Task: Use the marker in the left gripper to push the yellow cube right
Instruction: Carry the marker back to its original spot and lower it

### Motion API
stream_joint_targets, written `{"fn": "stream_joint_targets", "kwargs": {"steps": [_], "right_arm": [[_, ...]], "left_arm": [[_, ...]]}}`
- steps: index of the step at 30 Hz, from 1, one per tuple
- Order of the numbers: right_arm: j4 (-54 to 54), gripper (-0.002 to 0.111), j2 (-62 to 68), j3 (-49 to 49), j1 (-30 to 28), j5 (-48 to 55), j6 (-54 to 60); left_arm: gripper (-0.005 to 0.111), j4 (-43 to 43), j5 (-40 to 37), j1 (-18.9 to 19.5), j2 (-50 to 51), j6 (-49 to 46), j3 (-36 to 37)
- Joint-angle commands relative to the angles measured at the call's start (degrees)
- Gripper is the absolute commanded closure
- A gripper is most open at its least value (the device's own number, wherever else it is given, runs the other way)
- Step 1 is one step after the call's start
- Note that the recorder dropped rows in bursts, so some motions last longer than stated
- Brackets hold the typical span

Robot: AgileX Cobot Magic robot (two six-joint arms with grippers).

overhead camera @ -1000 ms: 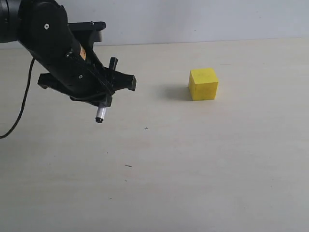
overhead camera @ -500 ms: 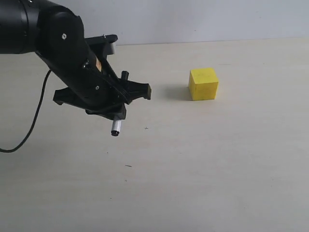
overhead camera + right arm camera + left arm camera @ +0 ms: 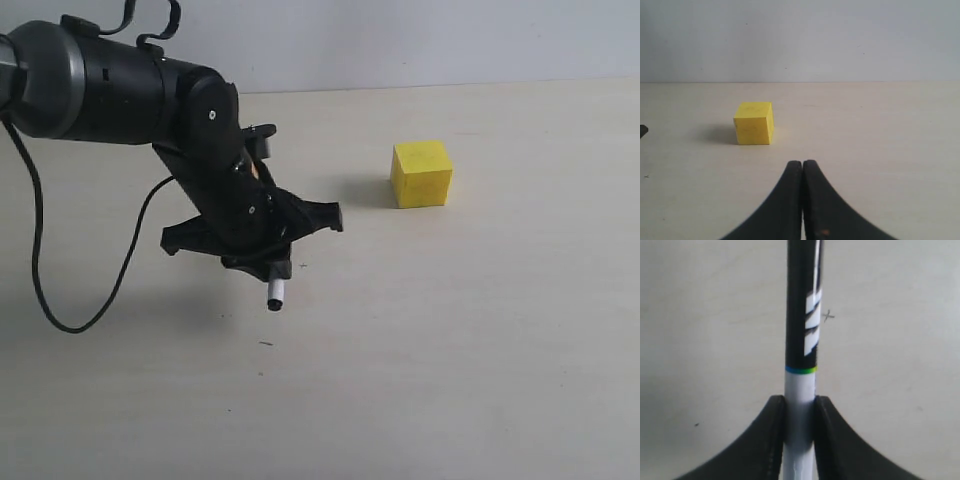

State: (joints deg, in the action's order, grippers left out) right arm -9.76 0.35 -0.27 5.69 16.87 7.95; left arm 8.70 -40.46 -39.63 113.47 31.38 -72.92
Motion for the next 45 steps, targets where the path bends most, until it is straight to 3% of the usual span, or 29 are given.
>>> {"fn": "stream_joint_targets", "kwargs": {"steps": [1,45], "right_arm": [[-0.33,0.108,-0.35,0.27,-0.34,-0.43,0.39],[-0.33,0.108,-0.35,0.27,-0.34,-0.43,0.39]], "left_arm": [[0.107,4.23,-0.56,-0.33,1.61,-1.38,-3.84],[0.107,1.32,0.22,-0.33,8.02,2.14,-5.93]]}}
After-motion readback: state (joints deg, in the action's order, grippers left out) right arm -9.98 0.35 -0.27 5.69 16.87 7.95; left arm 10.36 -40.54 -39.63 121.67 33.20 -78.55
